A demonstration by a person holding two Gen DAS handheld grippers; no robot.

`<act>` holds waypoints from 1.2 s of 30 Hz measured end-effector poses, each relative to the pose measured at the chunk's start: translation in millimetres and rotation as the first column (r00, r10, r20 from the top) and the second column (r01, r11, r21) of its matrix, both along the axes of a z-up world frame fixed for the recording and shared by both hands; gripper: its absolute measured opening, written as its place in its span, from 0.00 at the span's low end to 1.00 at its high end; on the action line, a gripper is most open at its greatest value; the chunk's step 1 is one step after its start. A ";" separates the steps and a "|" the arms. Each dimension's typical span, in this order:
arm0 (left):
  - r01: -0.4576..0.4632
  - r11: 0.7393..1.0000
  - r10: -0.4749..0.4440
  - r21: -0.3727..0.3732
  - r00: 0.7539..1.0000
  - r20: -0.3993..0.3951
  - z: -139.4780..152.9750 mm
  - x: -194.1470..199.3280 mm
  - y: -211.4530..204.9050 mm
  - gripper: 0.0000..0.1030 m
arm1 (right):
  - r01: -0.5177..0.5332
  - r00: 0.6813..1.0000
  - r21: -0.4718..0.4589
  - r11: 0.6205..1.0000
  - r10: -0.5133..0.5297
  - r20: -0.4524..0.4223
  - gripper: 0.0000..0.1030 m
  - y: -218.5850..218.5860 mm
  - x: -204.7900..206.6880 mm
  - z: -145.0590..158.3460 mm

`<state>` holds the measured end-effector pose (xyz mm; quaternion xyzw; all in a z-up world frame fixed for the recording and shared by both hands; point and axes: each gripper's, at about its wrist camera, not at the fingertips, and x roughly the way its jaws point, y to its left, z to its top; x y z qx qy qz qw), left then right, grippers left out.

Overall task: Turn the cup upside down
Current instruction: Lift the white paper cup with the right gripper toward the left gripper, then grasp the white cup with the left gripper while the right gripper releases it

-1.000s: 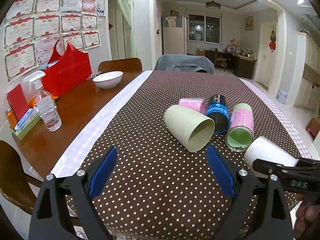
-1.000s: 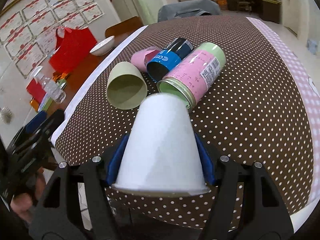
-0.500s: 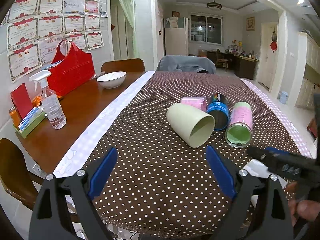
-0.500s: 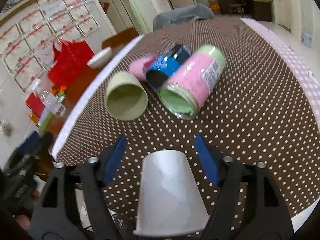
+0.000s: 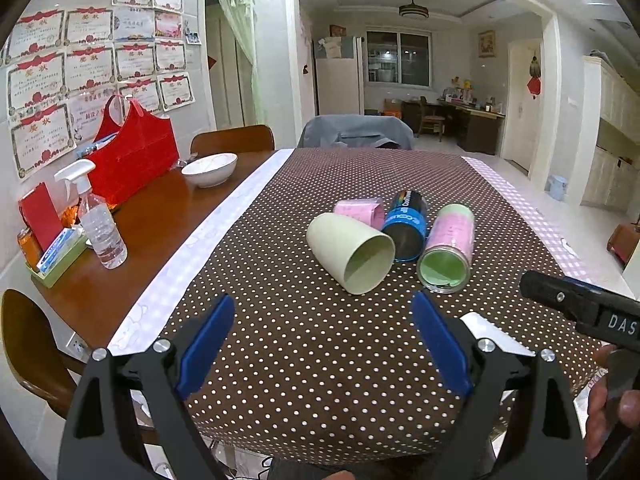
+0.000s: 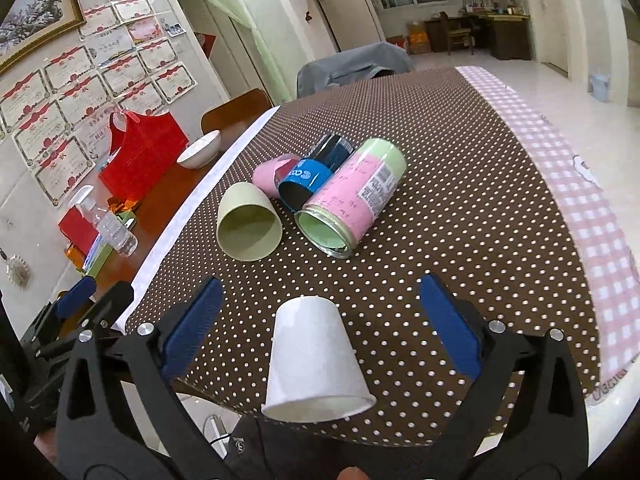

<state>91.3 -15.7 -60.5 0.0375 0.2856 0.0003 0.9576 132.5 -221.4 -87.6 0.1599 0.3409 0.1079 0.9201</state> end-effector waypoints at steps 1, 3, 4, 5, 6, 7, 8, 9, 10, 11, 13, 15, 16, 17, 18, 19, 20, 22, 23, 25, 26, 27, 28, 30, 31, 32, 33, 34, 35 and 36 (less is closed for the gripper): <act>0.002 1.000 -0.002 0.003 1.000 0.002 1.3 -1.7 -2.4 0.87 | -0.001 1.000 0.002 1.000 0.001 0.007 0.94 -1.2 -2.5 2.3; 0.005 1.000 -0.005 0.009 1.000 0.009 4.6 -5.4 -6.3 0.87 | -0.003 1.000 0.000 1.000 0.003 0.023 0.94 -3.7 -7.7 6.1; 0.007 1.000 -0.007 0.012 1.000 0.012 6.3 -7.2 -8.1 0.87 | -0.004 1.000 0.000 1.000 0.004 0.030 0.94 -4.2 -9.6 7.7; 0.008 1.000 -0.009 0.016 1.000 0.017 8.1 -9.5 -10.1 0.87 | -0.006 0.999 0.002 1.000 0.006 0.036 0.94 -4.3 -11.4 9.3; 0.009 1.000 -0.010 0.020 1.000 0.021 9.5 -11.4 -11.7 0.87 | -0.008 0.999 0.003 1.000 0.008 0.042 0.94 -4.2 -13.0 10.5; 0.010 1.000 -0.010 0.022 1.000 0.024 11.0 -13.0 -12.7 0.87 | -0.011 0.999 0.004 1.000 0.011 0.048 0.94 -4.6 -15.0 11.9; 0.010 1.000 -0.010 0.025 1.000 0.027 12.0 -15.1 -13.4 0.87 | -0.014 0.998 0.004 1.000 0.014 0.053 0.94 -4.5 -16.3 13.2; 0.009 1.000 -0.010 0.028 1.000 0.030 13.7 -16.6 -13.9 0.87 | -0.015 0.998 0.003 1.000 0.015 0.061 0.94 -4.2 -17.7 15.1; 0.008 0.999 -0.009 0.032 0.999 0.032 15.3 -18.1 -15.0 0.87 | -0.014 0.998 0.002 1.000 0.014 0.067 0.94 -4.6 -18.9 16.9; 0.006 0.999 -0.007 0.034 0.999 0.033 16.1 -18.7 -15.4 0.87 | -0.013 0.997 0.000 1.000 0.013 0.073 0.94 -3.7 -19.9 18.4; 0.002 0.999 -0.003 0.041 0.999 0.033 17.5 -20.2 -17.4 0.87 | -0.010 0.996 -0.009 1.000 0.011 0.084 0.94 -3.3 -22.5 22.2; 0.002 0.999 -0.003 0.042 1.000 0.029 18.7 -20.7 -18.9 0.87 | -0.011 0.996 -0.017 1.000 0.012 0.093 0.94 -3.6 -23.5 25.4; 0.003 0.999 -0.004 0.042 1.000 0.027 19.3 -20.3 -19.2 0.87 | -0.012 0.995 -0.021 1.000 0.014 0.097 0.94 -3.7 -24.0 26.6; 0.004 0.999 -0.005 0.043 1.000 0.025 19.5 -20.6 -20.4 0.87 | -0.013 0.995 -0.025 1.000 0.015 0.101 0.94 -4.6 -25.3 27.1; 0.007 0.999 -0.008 0.043 1.000 0.022 19.7 -20.4 -22.1 0.87 | -0.015 0.994 -0.029 0.999 0.018 0.104 0.94 -5.6 -25.2 28.7; 0.010 0.999 -0.010 0.043 1.000 0.020 19.7 -20.2 -23.8 0.87 | -0.016 0.994 -0.032 0.999 0.019 0.106 0.94 -6.3 -24.9 29.7; 0.012 0.999 -0.013 0.044 1.000 0.017 19.7 -19.8 -25.5 0.87 | -0.017 0.994 -0.035 0.999 0.020 0.107 0.94 -7.2 -24.0 30.8; 0.019 0.999 -0.019 0.045 1.000 0.007 19.5 -18.5 -28.6 0.87 | -0.020 0.994 -0.042 0.999 0.025 0.109 0.94 -8.4 -22.2 31.7; 0.021 0.999 -0.021 0.044 1.000 0.002 19.1 -17.8 -29.9 0.87 | -0.027 0.994 -0.048 0.999 0.032 0.108 0.94 -9.9 -20.9 31.6; 0.024 0.999 -0.024 0.038 1.000 -0.015 18.7 -15.3 -33.2 0.87 | -0.035 0.994 -0.060 0.998 0.041 0.104 0.94 -10.4 -18.6 31.1; 0.028 0.999 -0.027 0.035 0.999 -0.024 18.2 -13.8 -34.7 0.87 | -0.039 0.994 -0.065 0.997 0.045 0.102 0.94 -11.4 -17.1 30.7; 0.030 0.999 -0.029 0.032 0.999 -0.034 17.9 -11.8 -37.0 0.87 | -0.044 0.994 -0.068 0.997 0.051 0.099 0.94 -12.9 -15.1 30.0; 0.031 0.999 -0.030 0.030 0.999 -0.044 17.4 -9.6 -39.1 0.87 | -0.048 0.994 -0.070 0.996 0.055 0.097 0.94 -13.8 -13.8 29.2; 0.039 0.999 -0.037 0.022 0.997 -0.069 16.6 -4.6 -43.9 0.87 | -0.056 0.994 -0.072 0.996 0.062 0.085 0.94 -17.6 -8.9 26.1; 0.043 0.999 -0.041 0.019 0.996 -0.084 15.6 -1.3 -46.6 0.87 | -0.057 0.995 -0.072 0.996 0.063 0.080 0.94 -19.6 -6.2 24.3; 0.045 0.999 -0.043 0.016 0.994 -0.099 14.2 1.6 -49.3 0.87 | -0.060 0.995 -0.071 0.996 0.065 0.074 0.94 -22.0 -3.8 22.5; 0.046 0.999 -0.044 0.010 0.991 -0.123 12.2 6.8 -53.0 0.87 | -0.063 0.996 -0.066 0.996 0.068 0.066 0.94 -26.4 0.4 19.3; 0.044 0.999 -0.043 0.007 0.990 -0.137 10.7 9.8 -54.9 0.87 | -0.064 0.996 -0.061 0.996 0.067 0.060 0.94 -29.5 2.6 17.1; 0.043 0.999 -0.042 0.001 0.985 -0.166 7.9 15.6 -58.3 0.87 | -0.063 0.996 -0.055 0.996 0.066 0.054 0.94 -33.7 5.6 14.8; 0.043 0.999 -0.043 -0.006 0.981 -0.190 5.9 20.1 -60.9 0.87 | -0.063 0.997 -0.047 0.997 0.065 0.046 0.94 -38.2 9.9 12.2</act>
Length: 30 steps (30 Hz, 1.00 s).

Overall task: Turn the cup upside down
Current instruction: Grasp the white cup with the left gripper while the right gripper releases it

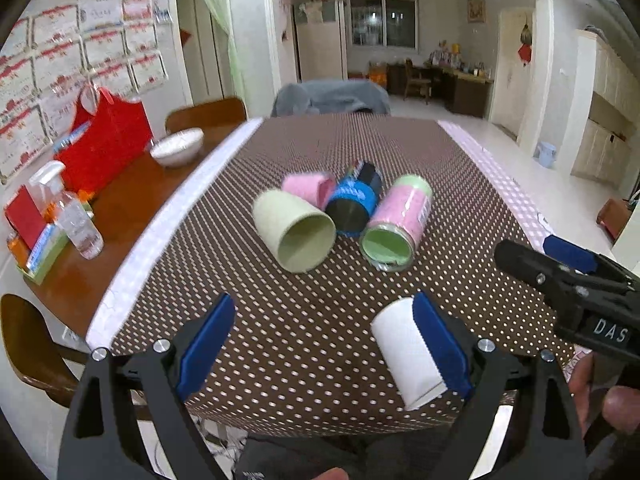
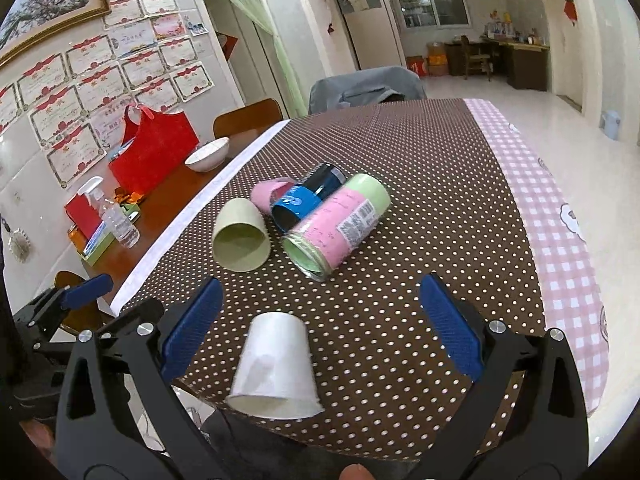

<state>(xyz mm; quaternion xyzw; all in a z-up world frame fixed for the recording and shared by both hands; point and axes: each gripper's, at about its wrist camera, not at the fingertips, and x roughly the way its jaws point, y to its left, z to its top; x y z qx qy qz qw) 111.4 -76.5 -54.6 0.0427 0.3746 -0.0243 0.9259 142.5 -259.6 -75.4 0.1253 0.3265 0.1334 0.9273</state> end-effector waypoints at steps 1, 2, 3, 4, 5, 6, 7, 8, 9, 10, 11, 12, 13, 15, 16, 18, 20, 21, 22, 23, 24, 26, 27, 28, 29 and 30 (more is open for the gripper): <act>-0.002 1.000 0.002 -0.004 1.000 -0.015 -1.6 2.4 -1.3 0.87 | -0.001 1.000 0.006 1.000 0.001 -0.007 0.94 -4.0 3.7 -2.0; -0.007 1.000 0.006 -0.011 0.999 -0.047 -4.5 8.2 -4.4 0.87 | -0.002 1.000 0.012 1.000 0.002 -0.014 0.94 -8.3 7.5 -4.0; -0.009 1.000 0.008 -0.017 0.997 -0.073 -7.8 12.4 -8.0 0.87 | -0.001 1.000 0.019 1.000 0.002 -0.023 0.94 -13.1 12.1 -6.4; -0.010 1.000 0.008 -0.025 0.995 -0.099 -10.0 16.3 -9.7 0.87 | -0.001 1.000 0.025 1.000 0.002 -0.029 0.94 -17.7 16.4 -8.6; -0.012 0.999 0.009 -0.029 0.993 -0.120 -11.9 19.7 -10.9 0.87 | -0.002 0.999 0.031 1.000 0.003 -0.035 0.94 -22.3 20.9 -11.0; -0.017 0.999 0.011 -0.036 0.988 -0.153 -15.5 25.2 -14.4 0.87 | -0.003 0.999 0.038 0.999 0.005 -0.041 0.94 -26.1 24.0 -13.0; -0.020 0.999 0.012 -0.044 0.983 -0.184 -18.8 30.1 -17.2 0.87 | -0.004 0.999 0.046 0.999 0.006 -0.048 0.94 -30.0 27.7 -14.9; -0.026 0.998 0.014 -0.052 0.976 -0.219 -22.8 35.3 -20.2 0.87 | -0.004 0.998 0.058 0.998 0.008 -0.056 0.94 -35.2 32.5 -17.9; -0.032 0.998 0.016 -0.061 0.968 -0.250 -26.8 40.1 -22.1 0.87 | -0.005 0.998 0.067 0.998 0.009 -0.063 0.94 -38.6 35.9 -20.0; -0.039 0.997 0.021 -0.063 0.962 -0.272 -29.9 43.6 -24.2 0.87 | -0.006 0.997 0.075 0.997 0.011 -0.070 0.94 -41.9 39.4 -21.9; -0.051 0.996 0.028 -0.068 0.952 -0.306 -34.0 49.2 -26.8 0.87 | -0.007 0.997 0.084 0.996 0.013 -0.078 0.94 -45.5 42.7 -24.6; -0.059 0.995 0.031 -0.075 0.943 -0.330 -37.5 52.6 -28.8 0.87 | -0.009 0.996 0.096 0.995 0.017 -0.088 0.94 -49.1 46.6 -27.9; -0.070 0.995 0.040 -0.074 0.936 -0.349 -40.5 55.9 -29.7 0.87 | -0.013 0.995 0.107 0.994 0.023 -0.096 0.94 -52.2 50.0 -30.8; -0.086 0.993 0.047 -0.082 0.919 -0.391 -47.0 63.2 -32.7 0.87 | -0.017 0.993 0.123 0.992 0.030 -0.110 0.94 -57.6 56.0 -35.2; -0.094 0.991 0.046 -0.094 0.906 -0.421 -51.4 67.5 -33.9 0.86 | -0.019 0.993 0.132 0.991 0.034 -0.115 0.94 -60.3 58.5 -37.9; -0.113 0.988 0.051 -0.105 0.881 -0.470 -59.5 74.3 -36.6 0.86 | -0.028 0.991 0.149 0.988 0.047 -0.125 0.94 -63.9 63.8 -42.8; -0.128 0.986 0.060 -0.103 0.864 -0.500 -66.6 79.0 -39.5 0.86 | -0.034 0.990 0.163 0.986 0.056 -0.132 0.94 -67.7 67.8 -46.5; -0.136 0.986 0.066 -0.100 0.852 -0.519 -71.0 81.4 -40.9 0.86 | -0.033 0.989 0.171 0.985 0.057 -0.137 0.94 -70.1 69.5 -49.0; -0.143 0.985 0.068 -0.101 0.843 -0.534 -74.5 83.2 -42.1 0.87 | -0.033 0.988 0.179 0.983 0.059 -0.142 0.94 -72.4 70.7 -51.4; -0.146 0.983 0.063 -0.109 0.833 -0.550 -77.9 85.1 -43.0 0.87 | -0.034 0.987 0.184 0.982 0.062 -0.146 0.94 -74.3 71.8 -53.1; -0.152 0.981 0.060 -0.117 0.822 -0.567 -81.5 87.1 -43.9 0.86 | -0.035 0.986 0.191 0.981 0.065 -0.151 0.94 -75.7 72.7 -55.5; -0.161 0.979 0.056 -0.125 0.804 -0.591 -87.5 90.6 -45.8 0.86 | -0.035 0.985 0.200 0.979 0.068 -0.158 0.94 -78.3 74.0 -58.3; -0.164 0.978 0.055 -0.127 0.795 -0.604 -90.8 92.1 -46.7 0.86 | -0.036 0.985 0.205 0.978 0.070 -0.160 0.94 -79.4 74.2 -59.7; -0.169 0.977 0.057 -0.126 0.788 -0.613 -93.9 93.9 -47.1 0.86 | -0.036 0.984 0.211 0.977 0.071 -0.161 0.94 -80.6 74.3 -60.7; -0.173 0.977 0.060 -0.125 0.785 -0.616 -95.2 95.1 -47.4 0.86 | -0.036 0.984 0.215 0.976 0.072 -0.162 0.94 -81.2 74.7 -61.6; -0.180 0.976 0.067 -0.121 0.781 -0.620 -97.0 96.6 -47.0 0.86 | -0.034 0.984 0.220 0.975 0.072 -0.164 0.94 -82.7 75.1 -62.8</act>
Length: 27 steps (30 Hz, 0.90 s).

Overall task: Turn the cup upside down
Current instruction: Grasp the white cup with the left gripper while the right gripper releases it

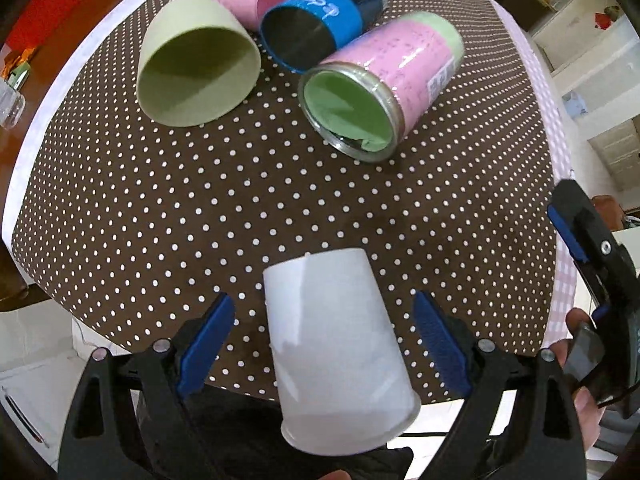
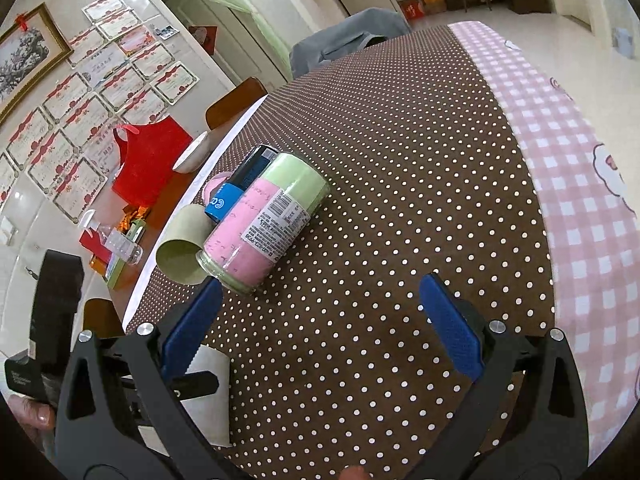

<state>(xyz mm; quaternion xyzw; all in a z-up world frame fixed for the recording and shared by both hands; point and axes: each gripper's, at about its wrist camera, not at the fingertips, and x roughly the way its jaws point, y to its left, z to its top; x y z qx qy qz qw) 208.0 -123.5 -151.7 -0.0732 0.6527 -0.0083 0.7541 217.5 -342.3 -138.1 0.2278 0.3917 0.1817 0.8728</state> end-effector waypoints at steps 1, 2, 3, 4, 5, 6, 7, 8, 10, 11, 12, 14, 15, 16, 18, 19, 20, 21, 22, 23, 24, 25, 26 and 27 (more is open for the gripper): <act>-0.004 1.000 0.004 -0.001 1.000 -0.004 -1.4 2.9 -0.6 0.86 | 0.000 1.000 0.004 1.000 0.000 -0.002 0.94 -1.4 0.6 -0.8; -0.007 1.000 0.007 -0.001 1.000 -0.006 -1.4 4.4 -0.1 0.86 | 0.000 1.000 0.007 1.000 0.000 -0.004 0.94 -2.1 0.9 -1.6; -0.012 1.000 0.012 -0.004 1.000 -0.010 -2.7 6.9 0.3 0.86 | -0.001 1.000 0.009 1.000 0.001 -0.005 0.94 -3.2 1.7 -2.0; -0.014 1.000 0.014 -0.008 1.000 -0.016 -4.2 10.3 1.1 0.86 | -0.001 1.000 0.010 1.000 0.002 -0.007 0.94 -3.4 1.8 -2.3; -0.017 1.000 0.016 -0.013 1.000 -0.023 -3.6 13.8 1.0 0.86 | 0.000 1.000 0.010 1.000 0.000 -0.006 0.94 -3.3 1.6 -2.2; -0.016 1.000 0.016 -0.017 0.999 -0.030 -4.0 17.4 0.8 0.86 | 0.001 1.000 0.012 1.000 -0.001 -0.007 0.94 -4.0 1.7 -2.6; -0.014 1.000 0.013 -0.021 0.999 -0.035 -5.1 18.6 0.3 0.86 | 0.002 1.000 0.014 1.000 -0.002 -0.008 0.94 -4.6 1.9 -2.8; -0.012 0.999 0.011 -0.031 0.999 -0.050 -8.1 20.3 -0.2 0.86 | 0.002 1.000 0.015 1.000 -0.002 -0.009 0.94 -4.9 2.6 -2.8; -0.013 0.999 0.009 -0.048 0.997 -0.072 -14.7 25.7 -1.5 0.86 | 0.001 1.000 0.017 1.000 -0.001 -0.011 0.94 -5.1 3.2 -3.3; -0.015 0.998 0.010 -0.062 0.996 -0.084 -17.9 27.9 -0.8 0.86 | 0.000 1.000 0.015 1.000 0.001 -0.011 0.94 -5.5 3.6 -3.4; -0.018 0.997 0.012 -0.071 0.996 -0.091 -21.2 31.0 -0.8 0.86 | -0.001 1.000 0.015 1.000 0.002 -0.013 0.94 -5.7 3.7 -4.0; -0.026 0.996 0.017 -0.091 0.995 -0.101 -26.0 36.1 1.3 0.86 | 0.002 1.000 0.015 1.000 -0.001 -0.020 0.94 -6.7 5.3 -5.4; -0.028 0.995 0.018 -0.095 0.995 -0.101 -33.3 36.5 -0.1 0.86 | 0.003 1.000 0.016 1.000 -0.003 -0.023 0.94 -6.9 6.4 -5.5; -0.028 0.994 0.017 -0.105 0.995 -0.102 -35.7 39.0 1.5 0.79 | 0.006 1.000 0.016 1.000 -0.005 -0.025 0.94 -7.5 6.9 -5.7; -0.031 0.992 0.016 -0.124 0.993 -0.115 -37.4 42.3 4.6 0.64 | 0.012 1.000 0.014 1.000 -0.011 -0.028 0.94 -8.9 7.1 -6.3; -0.029 0.991 0.015 -0.133 0.994 -0.107 -38.5 45.0 7.0 0.56 | 0.014 0.999 0.013 1.000 -0.014 -0.030 0.94 -7.6 9.9 -5.1; -0.023 0.989 0.008 -0.148 0.995 -0.101 -38.3 46.5 8.0 0.56 | 0.016 0.999 0.013 1.000 -0.016 -0.031 0.94 -8.4 10.1 -5.0; -0.021 0.987 0.006 -0.158 0.995 -0.095 -42.5 48.6 15.2 0.56 | 0.020 0.999 0.014 1.000 -0.019 -0.030 0.94 -8.7 9.7 -4.3; -0.014 0.986 0.000 -0.164 0.996 -0.085 -42.4 48.9 16.1 0.56 | 0.023 0.999 0.013 1.000 -0.023 -0.029 0.94 -8.5 8.8 -3.5; -0.009 0.986 -0.004 -0.169 0.997 -0.077 -40.9 48.3 16.0 0.56 | 0.027 0.999 0.011 1.000 -0.026 -0.028 0.94 -8.3 7.7 -2.5; -0.006 0.984 -0.007 -0.176 0.997 -0.073 -38.2 47.5 15.1 0.56 | 0.030 0.999 0.008 1.000 -0.030 -0.026 0.94 -7.2 5.5 -0.5; -0.004 0.983 -0.009 -0.183 0.997 -0.072 -39.3 47.9 16.5 0.55 | 0.033 0.999 0.006 0.999 -0.033 -0.024 0.94 -6.3 4.0 0.7; 0.000 0.981 -0.014 -0.193 0.997 -0.070 -39.0 47.2 16.9 0.55 | 0.037 0.999 0.003 0.999 -0.037 -0.021 0.94 -5.2 1.9 2.4; 0.006 0.979 -0.019 -0.202 0.998 -0.063 -38.1 46.7 17.5 0.55 | 0.041 0.999 -0.002 0.999 -0.041 -0.017 0.94 -3.6 -1.0 4.5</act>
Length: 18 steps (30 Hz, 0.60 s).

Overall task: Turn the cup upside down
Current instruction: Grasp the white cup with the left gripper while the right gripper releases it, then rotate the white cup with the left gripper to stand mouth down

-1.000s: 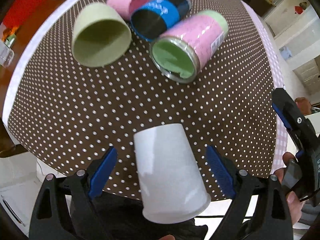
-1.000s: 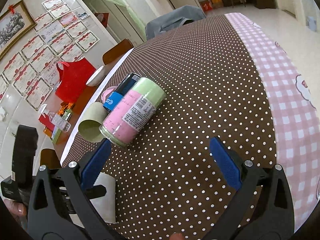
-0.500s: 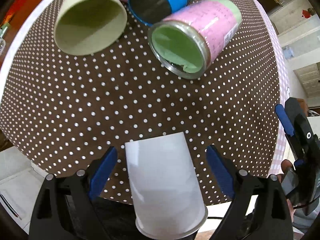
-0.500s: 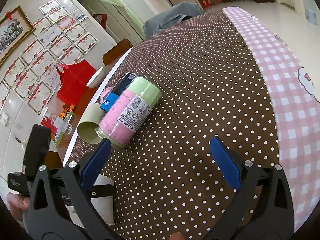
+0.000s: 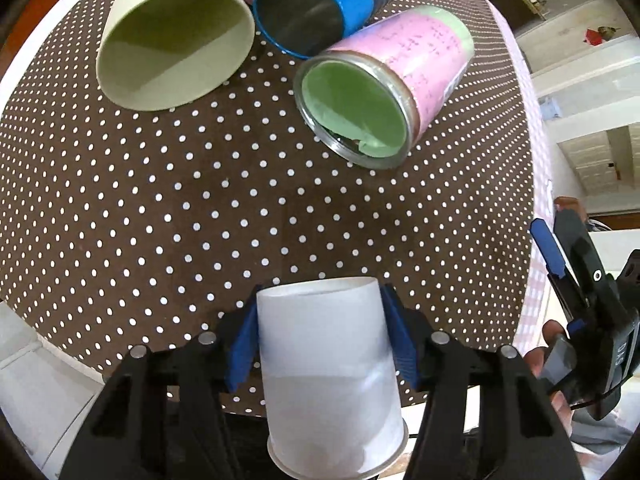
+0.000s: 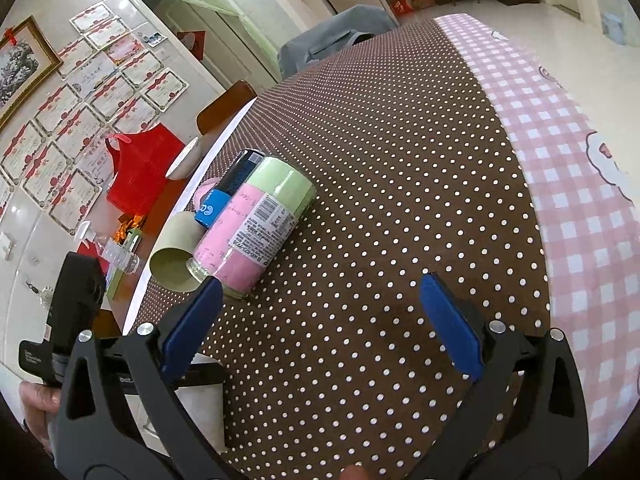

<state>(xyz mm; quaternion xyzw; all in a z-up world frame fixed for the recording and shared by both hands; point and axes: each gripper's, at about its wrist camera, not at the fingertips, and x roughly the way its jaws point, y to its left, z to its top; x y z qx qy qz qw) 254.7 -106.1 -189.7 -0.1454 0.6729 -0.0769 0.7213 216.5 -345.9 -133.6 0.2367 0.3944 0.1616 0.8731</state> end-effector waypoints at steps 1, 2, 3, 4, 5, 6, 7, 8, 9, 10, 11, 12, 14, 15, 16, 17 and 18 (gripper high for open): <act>0.003 1.000 -0.003 -0.006 1.000 0.008 5.1 -2.5 -1.2 0.55 | 0.005 1.000 -0.004 1.000 -0.005 0.002 0.94 1.9 -2.7 1.6; 0.006 1.000 -0.006 -0.015 1.000 0.020 5.9 -2.1 1.0 0.55 | 0.011 1.000 -0.009 1.000 -0.011 0.005 0.94 4.3 -6.2 3.6; 0.008 1.000 -0.007 -0.023 1.000 0.030 13.5 -6.6 1.9 0.55 | 0.017 1.000 -0.012 1.000 -0.017 0.007 0.94 6.2 -8.9 5.3; 0.011 1.000 -0.010 -0.028 0.999 0.042 15.5 -9.3 3.8 0.55 | 0.025 1.000 -0.017 1.000 -0.025 0.008 0.94 8.3 -11.8 6.8; 0.016 0.999 -0.014 -0.034 0.998 0.053 17.0 -9.9 5.3 0.55 | 0.032 0.999 -0.021 0.999 -0.032 0.009 0.94 9.7 -14.0 7.9; 0.024 0.998 -0.021 -0.051 0.998 0.066 18.3 -10.2 8.0 0.55 | 0.042 0.999 -0.027 0.999 -0.042 0.010 0.94 11.7 -17.6 9.7; 0.028 0.998 -0.024 -0.061 0.997 0.072 19.4 -11.6 10.2 0.55 | 0.053 0.999 -0.032 0.998 -0.052 0.012 0.94 12.3 -20.9 11.5; 0.033 0.997 -0.027 -0.074 0.996 0.086 20.8 -11.5 13.4 0.55 | 0.063 0.998 -0.038 0.997 -0.062 0.014 0.94 13.9 -24.7 12.8; 0.040 0.996 -0.031 -0.079 0.994 0.102 22.9 -12.5 15.9 0.55 | 0.076 0.997 -0.045 0.996 -0.076 0.018 0.94 16.4 -29.7 15.4; 0.047 0.995 -0.036 -0.087 0.993 0.115 25.5 -13.3 18.5 0.55 | 0.087 0.996 -0.050 0.995 -0.086 0.020 0.94 18.2 -33.3 17.3; 0.053 0.994 -0.041 -0.096 0.991 0.124 27.7 -14.2 21.3 0.55 | 0.098 0.995 -0.056 0.994 -0.097 0.023 0.94 20.3 -37.6 19.3; 0.065 0.992 -0.049 -0.112 0.989 0.138 31.0 -14.9 24.1 0.55 | 0.112 0.993 -0.060 0.992 -0.111 0.028 0.94 23.6 -43.3 22.1; 0.083 0.988 -0.060 -0.126 0.982 0.177 39.4 -15.0 27.4 0.55 | 0.132 0.991 -0.066 0.989 -0.130 0.038 0.94 27.6 -49.8 26.5; 0.095 0.987 -0.067 -0.131 0.976 0.209 45.4 -14.6 29.2 0.55 | 0.146 0.989 -0.073 0.987 -0.143 0.046 0.94 30.6 -54.3 29.7; 0.102 0.985 -0.069 -0.137 0.971 0.228 51.3 -15.8 37.2 0.55 | 0.157 0.987 -0.076 0.985 -0.154 0.053 0.94 33.1 -58.1 31.5; 0.109 0.984 -0.071 -0.142 0.966 0.251 55.9 -15.9 39.5 0.55 | 0.169 0.985 -0.078 0.983 -0.165 0.059 0.94 34.7 -61.2 33.5; 0.118 0.982 -0.072 -0.146 0.953 0.293 63.4 -16.2 43.0 0.55 | 0.184 0.981 -0.077 0.980 -0.179 0.069 0.94 36.4 -65.7 35.6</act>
